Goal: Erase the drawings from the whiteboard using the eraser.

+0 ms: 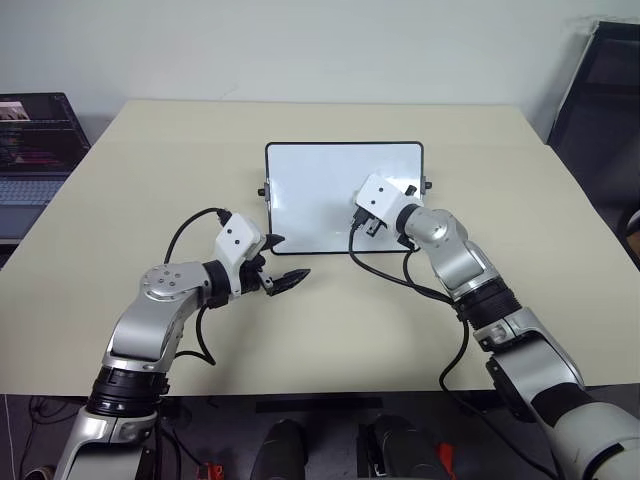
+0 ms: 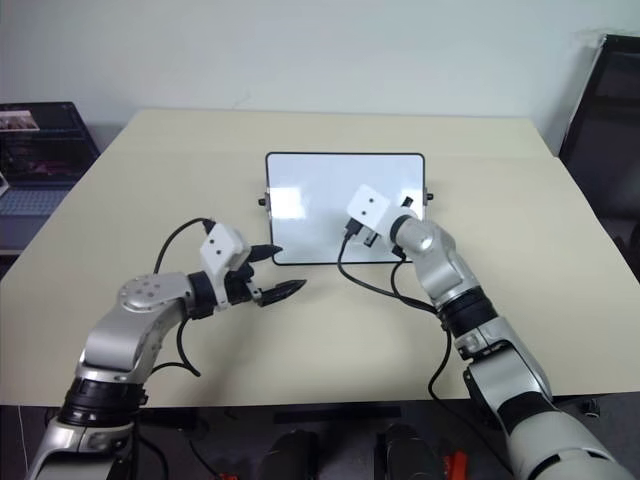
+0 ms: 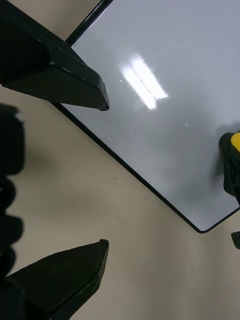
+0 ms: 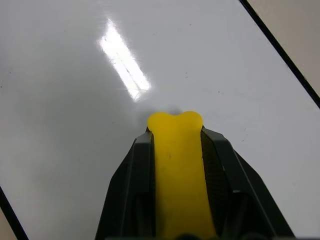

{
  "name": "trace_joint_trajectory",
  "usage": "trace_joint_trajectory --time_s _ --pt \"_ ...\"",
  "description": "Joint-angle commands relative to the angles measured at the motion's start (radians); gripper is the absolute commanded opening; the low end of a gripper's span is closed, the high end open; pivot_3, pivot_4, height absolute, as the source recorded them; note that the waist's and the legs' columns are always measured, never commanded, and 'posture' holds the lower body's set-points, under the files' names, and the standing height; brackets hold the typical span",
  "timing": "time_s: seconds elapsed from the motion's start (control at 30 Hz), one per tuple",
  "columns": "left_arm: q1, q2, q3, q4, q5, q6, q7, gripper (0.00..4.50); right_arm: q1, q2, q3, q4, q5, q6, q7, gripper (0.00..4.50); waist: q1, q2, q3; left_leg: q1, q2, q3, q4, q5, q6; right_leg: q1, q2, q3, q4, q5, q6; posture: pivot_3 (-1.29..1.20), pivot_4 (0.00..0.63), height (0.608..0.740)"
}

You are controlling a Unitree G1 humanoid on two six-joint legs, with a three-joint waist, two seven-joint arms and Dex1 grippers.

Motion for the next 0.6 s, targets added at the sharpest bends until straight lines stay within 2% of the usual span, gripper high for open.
trace_joint_trajectory --time_s 0.03,0.17,0.43,0.6 --pt "-0.007 0.007 0.006 -0.018 -0.008 -0.024 -0.01 4.5 0.057 -0.039 0.036 -0.08 0.007 0.043 0.131 0.96 0.0 0.0 0.0 0.0 0.0 0.0 0.0 0.0 0.0 0.0 0.0 0.0 0.0 0.0 0.0 0.0 0.15 0.74" --pt "-0.007 0.006 0.005 -0.016 -0.008 -0.026 -0.013 4.5 0.105 -0.054 0.062 -0.165 0.016 0.084 0.222 0.96 0.0 0.0 0.0 0.001 0.0 0.0 0.0 0.0 0.0 0.001 0.0 -0.001 0.0 0.0 0.0 0.0 0.15 0.74" --pt "-0.01 0.005 0.006 -0.01 -0.006 -0.036 -0.018 4.5 0.092 -0.015 -0.05 -0.209 0.053 0.098 0.115 0.96 0.0 0.0 0.0 0.001 0.0 0.0 0.001 0.0 0.0 0.001 0.001 -0.001 0.0 0.0 0.0 0.0 0.15 0.74" --pt "0.0 0.007 0.0 -0.033 -0.013 -0.046 -0.033 4.5 0.157 0.021 -0.179 -0.379 0.146 0.206 0.072 0.96 0.002 0.0 0.0 -0.001 0.0 0.0 0.0 0.0 0.0 -0.001 0.0 0.0 0.0 0.0 0.0 0.0 0.15 0.74"
